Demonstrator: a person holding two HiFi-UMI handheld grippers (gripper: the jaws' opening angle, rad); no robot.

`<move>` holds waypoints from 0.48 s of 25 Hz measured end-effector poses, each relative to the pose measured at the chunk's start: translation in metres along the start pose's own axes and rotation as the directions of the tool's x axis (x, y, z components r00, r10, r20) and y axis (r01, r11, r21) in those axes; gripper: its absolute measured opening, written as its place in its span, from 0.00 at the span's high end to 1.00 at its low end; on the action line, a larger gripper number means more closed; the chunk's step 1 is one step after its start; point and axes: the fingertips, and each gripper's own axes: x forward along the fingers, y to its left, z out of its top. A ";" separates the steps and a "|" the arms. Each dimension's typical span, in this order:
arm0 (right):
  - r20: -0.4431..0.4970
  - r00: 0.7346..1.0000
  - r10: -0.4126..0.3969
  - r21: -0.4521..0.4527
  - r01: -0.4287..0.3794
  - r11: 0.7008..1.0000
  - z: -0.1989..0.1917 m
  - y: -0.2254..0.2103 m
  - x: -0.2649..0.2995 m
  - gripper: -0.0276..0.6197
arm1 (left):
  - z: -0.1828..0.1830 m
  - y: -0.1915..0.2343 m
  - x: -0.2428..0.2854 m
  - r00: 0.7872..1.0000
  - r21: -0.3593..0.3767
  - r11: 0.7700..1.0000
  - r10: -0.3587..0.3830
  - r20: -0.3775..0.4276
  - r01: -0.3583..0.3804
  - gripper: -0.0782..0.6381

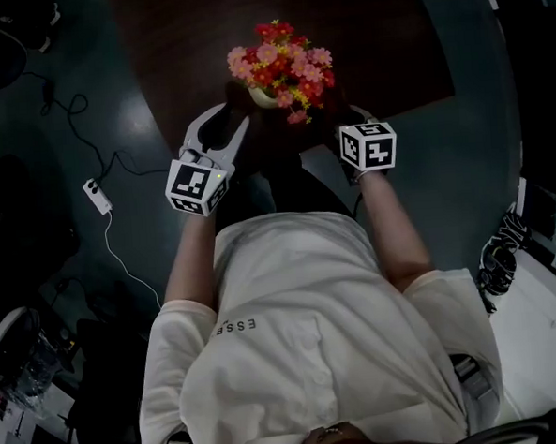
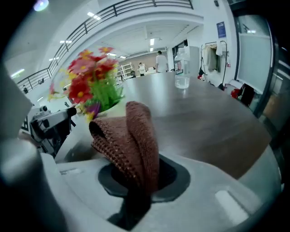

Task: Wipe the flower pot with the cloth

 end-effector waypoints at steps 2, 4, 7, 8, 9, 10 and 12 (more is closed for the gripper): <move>0.002 1.000 0.001 0.011 -0.001 1.000 0.013 -0.025 0.003 0.88 | 0.002 -0.003 0.017 1.000 0.059 0.998 -0.002 0.011 0.001 0.48; 0.004 1.000 0.022 0.008 -0.022 1.000 0.027 -0.045 0.008 0.88 | -0.002 -0.006 0.033 1.000 0.117 0.993 -0.009 0.013 0.008 0.29; 0.006 0.998 0.059 -0.043 -0.059 0.997 0.049 -0.063 0.018 0.88 | -0.005 -0.008 0.055 0.999 0.191 0.981 -0.035 -0.022 0.038 0.16; 0.005 0.998 0.069 -0.060 -0.069 0.996 0.054 -0.067 0.021 0.88 | -0.006 -0.009 0.061 0.998 0.214 0.975 -0.048 -0.038 0.055 0.14; 0.004 0.997 0.078 -0.075 -0.077 0.994 0.059 -0.069 0.024 0.88 | -0.008 -0.009 0.066 0.996 0.233 0.970 -0.065 -0.053 0.075 0.12; 0.002 0.996 0.085 -0.088 -0.084 0.993 0.063 -0.072 0.026 0.88 | -0.009 -0.008 0.071 0.994 0.247 0.964 -0.085 -0.070 0.100 0.12; 0.005 0.996 0.091 -0.104 -0.090 0.991 0.073 -0.075 0.030 0.88 | -0.012 -0.007 0.078 0.985 0.266 0.950 -0.136 -0.110 0.161 0.11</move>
